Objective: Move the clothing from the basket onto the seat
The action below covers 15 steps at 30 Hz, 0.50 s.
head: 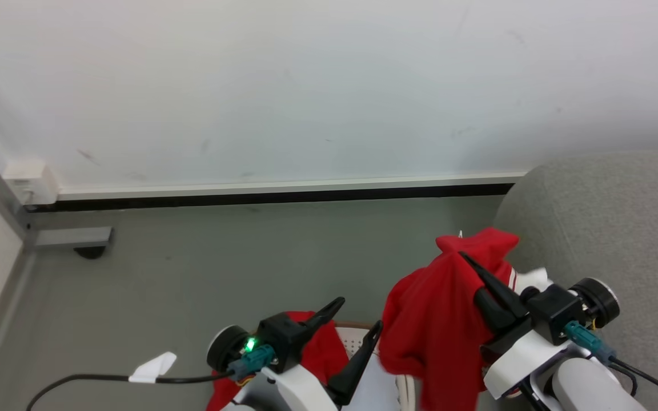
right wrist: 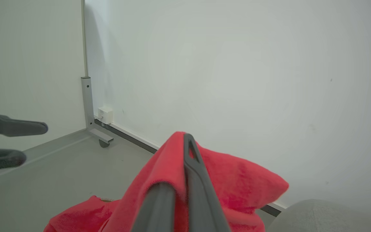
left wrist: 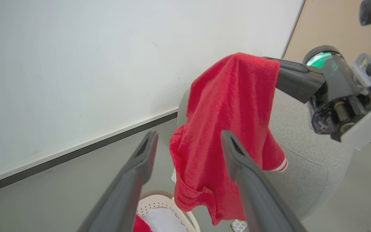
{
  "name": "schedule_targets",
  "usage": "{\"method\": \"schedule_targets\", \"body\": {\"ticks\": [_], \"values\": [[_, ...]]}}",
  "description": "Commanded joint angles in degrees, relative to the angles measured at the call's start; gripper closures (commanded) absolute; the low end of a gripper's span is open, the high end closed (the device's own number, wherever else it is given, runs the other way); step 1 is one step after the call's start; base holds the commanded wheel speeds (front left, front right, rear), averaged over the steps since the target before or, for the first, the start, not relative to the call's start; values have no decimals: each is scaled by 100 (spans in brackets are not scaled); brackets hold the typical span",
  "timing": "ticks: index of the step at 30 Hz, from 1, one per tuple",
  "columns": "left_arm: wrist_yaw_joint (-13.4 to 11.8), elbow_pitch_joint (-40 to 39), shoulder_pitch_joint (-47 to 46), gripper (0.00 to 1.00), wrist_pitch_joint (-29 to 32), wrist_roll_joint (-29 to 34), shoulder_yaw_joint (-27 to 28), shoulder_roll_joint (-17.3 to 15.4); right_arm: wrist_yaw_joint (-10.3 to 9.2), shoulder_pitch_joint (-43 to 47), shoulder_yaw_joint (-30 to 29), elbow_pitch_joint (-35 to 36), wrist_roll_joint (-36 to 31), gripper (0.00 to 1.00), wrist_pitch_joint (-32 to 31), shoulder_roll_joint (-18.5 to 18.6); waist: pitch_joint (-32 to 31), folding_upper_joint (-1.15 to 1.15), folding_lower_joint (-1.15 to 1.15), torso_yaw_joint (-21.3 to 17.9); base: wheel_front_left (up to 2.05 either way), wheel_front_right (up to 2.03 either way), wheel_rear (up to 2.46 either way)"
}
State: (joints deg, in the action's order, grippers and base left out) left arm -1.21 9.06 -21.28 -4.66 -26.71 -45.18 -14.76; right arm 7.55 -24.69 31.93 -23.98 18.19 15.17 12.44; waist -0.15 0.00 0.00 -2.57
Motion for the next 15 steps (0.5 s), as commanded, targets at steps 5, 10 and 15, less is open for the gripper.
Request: {"method": "schedule_targets", "body": {"ticks": [5, 10, 15], "values": [[32, 66, -20, 0, -137, 88, -96, 51, -13, -66, -185, 200, 26, 100, -2, 154, 65, 0, 0, -403, 0, 0, 0], [16, 83, -62, 0, -216, 147, -181, 119, -13, 3, -307, 379, 35, 100, -2, 265, 112, 0, 0, -822, 0, 0, 0], [27, 65, -78, 0, -248, 185, -258, 188, -13, 162, -413, 537, 92, 100, -2, 399, 168, 0, 0, -1180, 0, 0, 0]]}}
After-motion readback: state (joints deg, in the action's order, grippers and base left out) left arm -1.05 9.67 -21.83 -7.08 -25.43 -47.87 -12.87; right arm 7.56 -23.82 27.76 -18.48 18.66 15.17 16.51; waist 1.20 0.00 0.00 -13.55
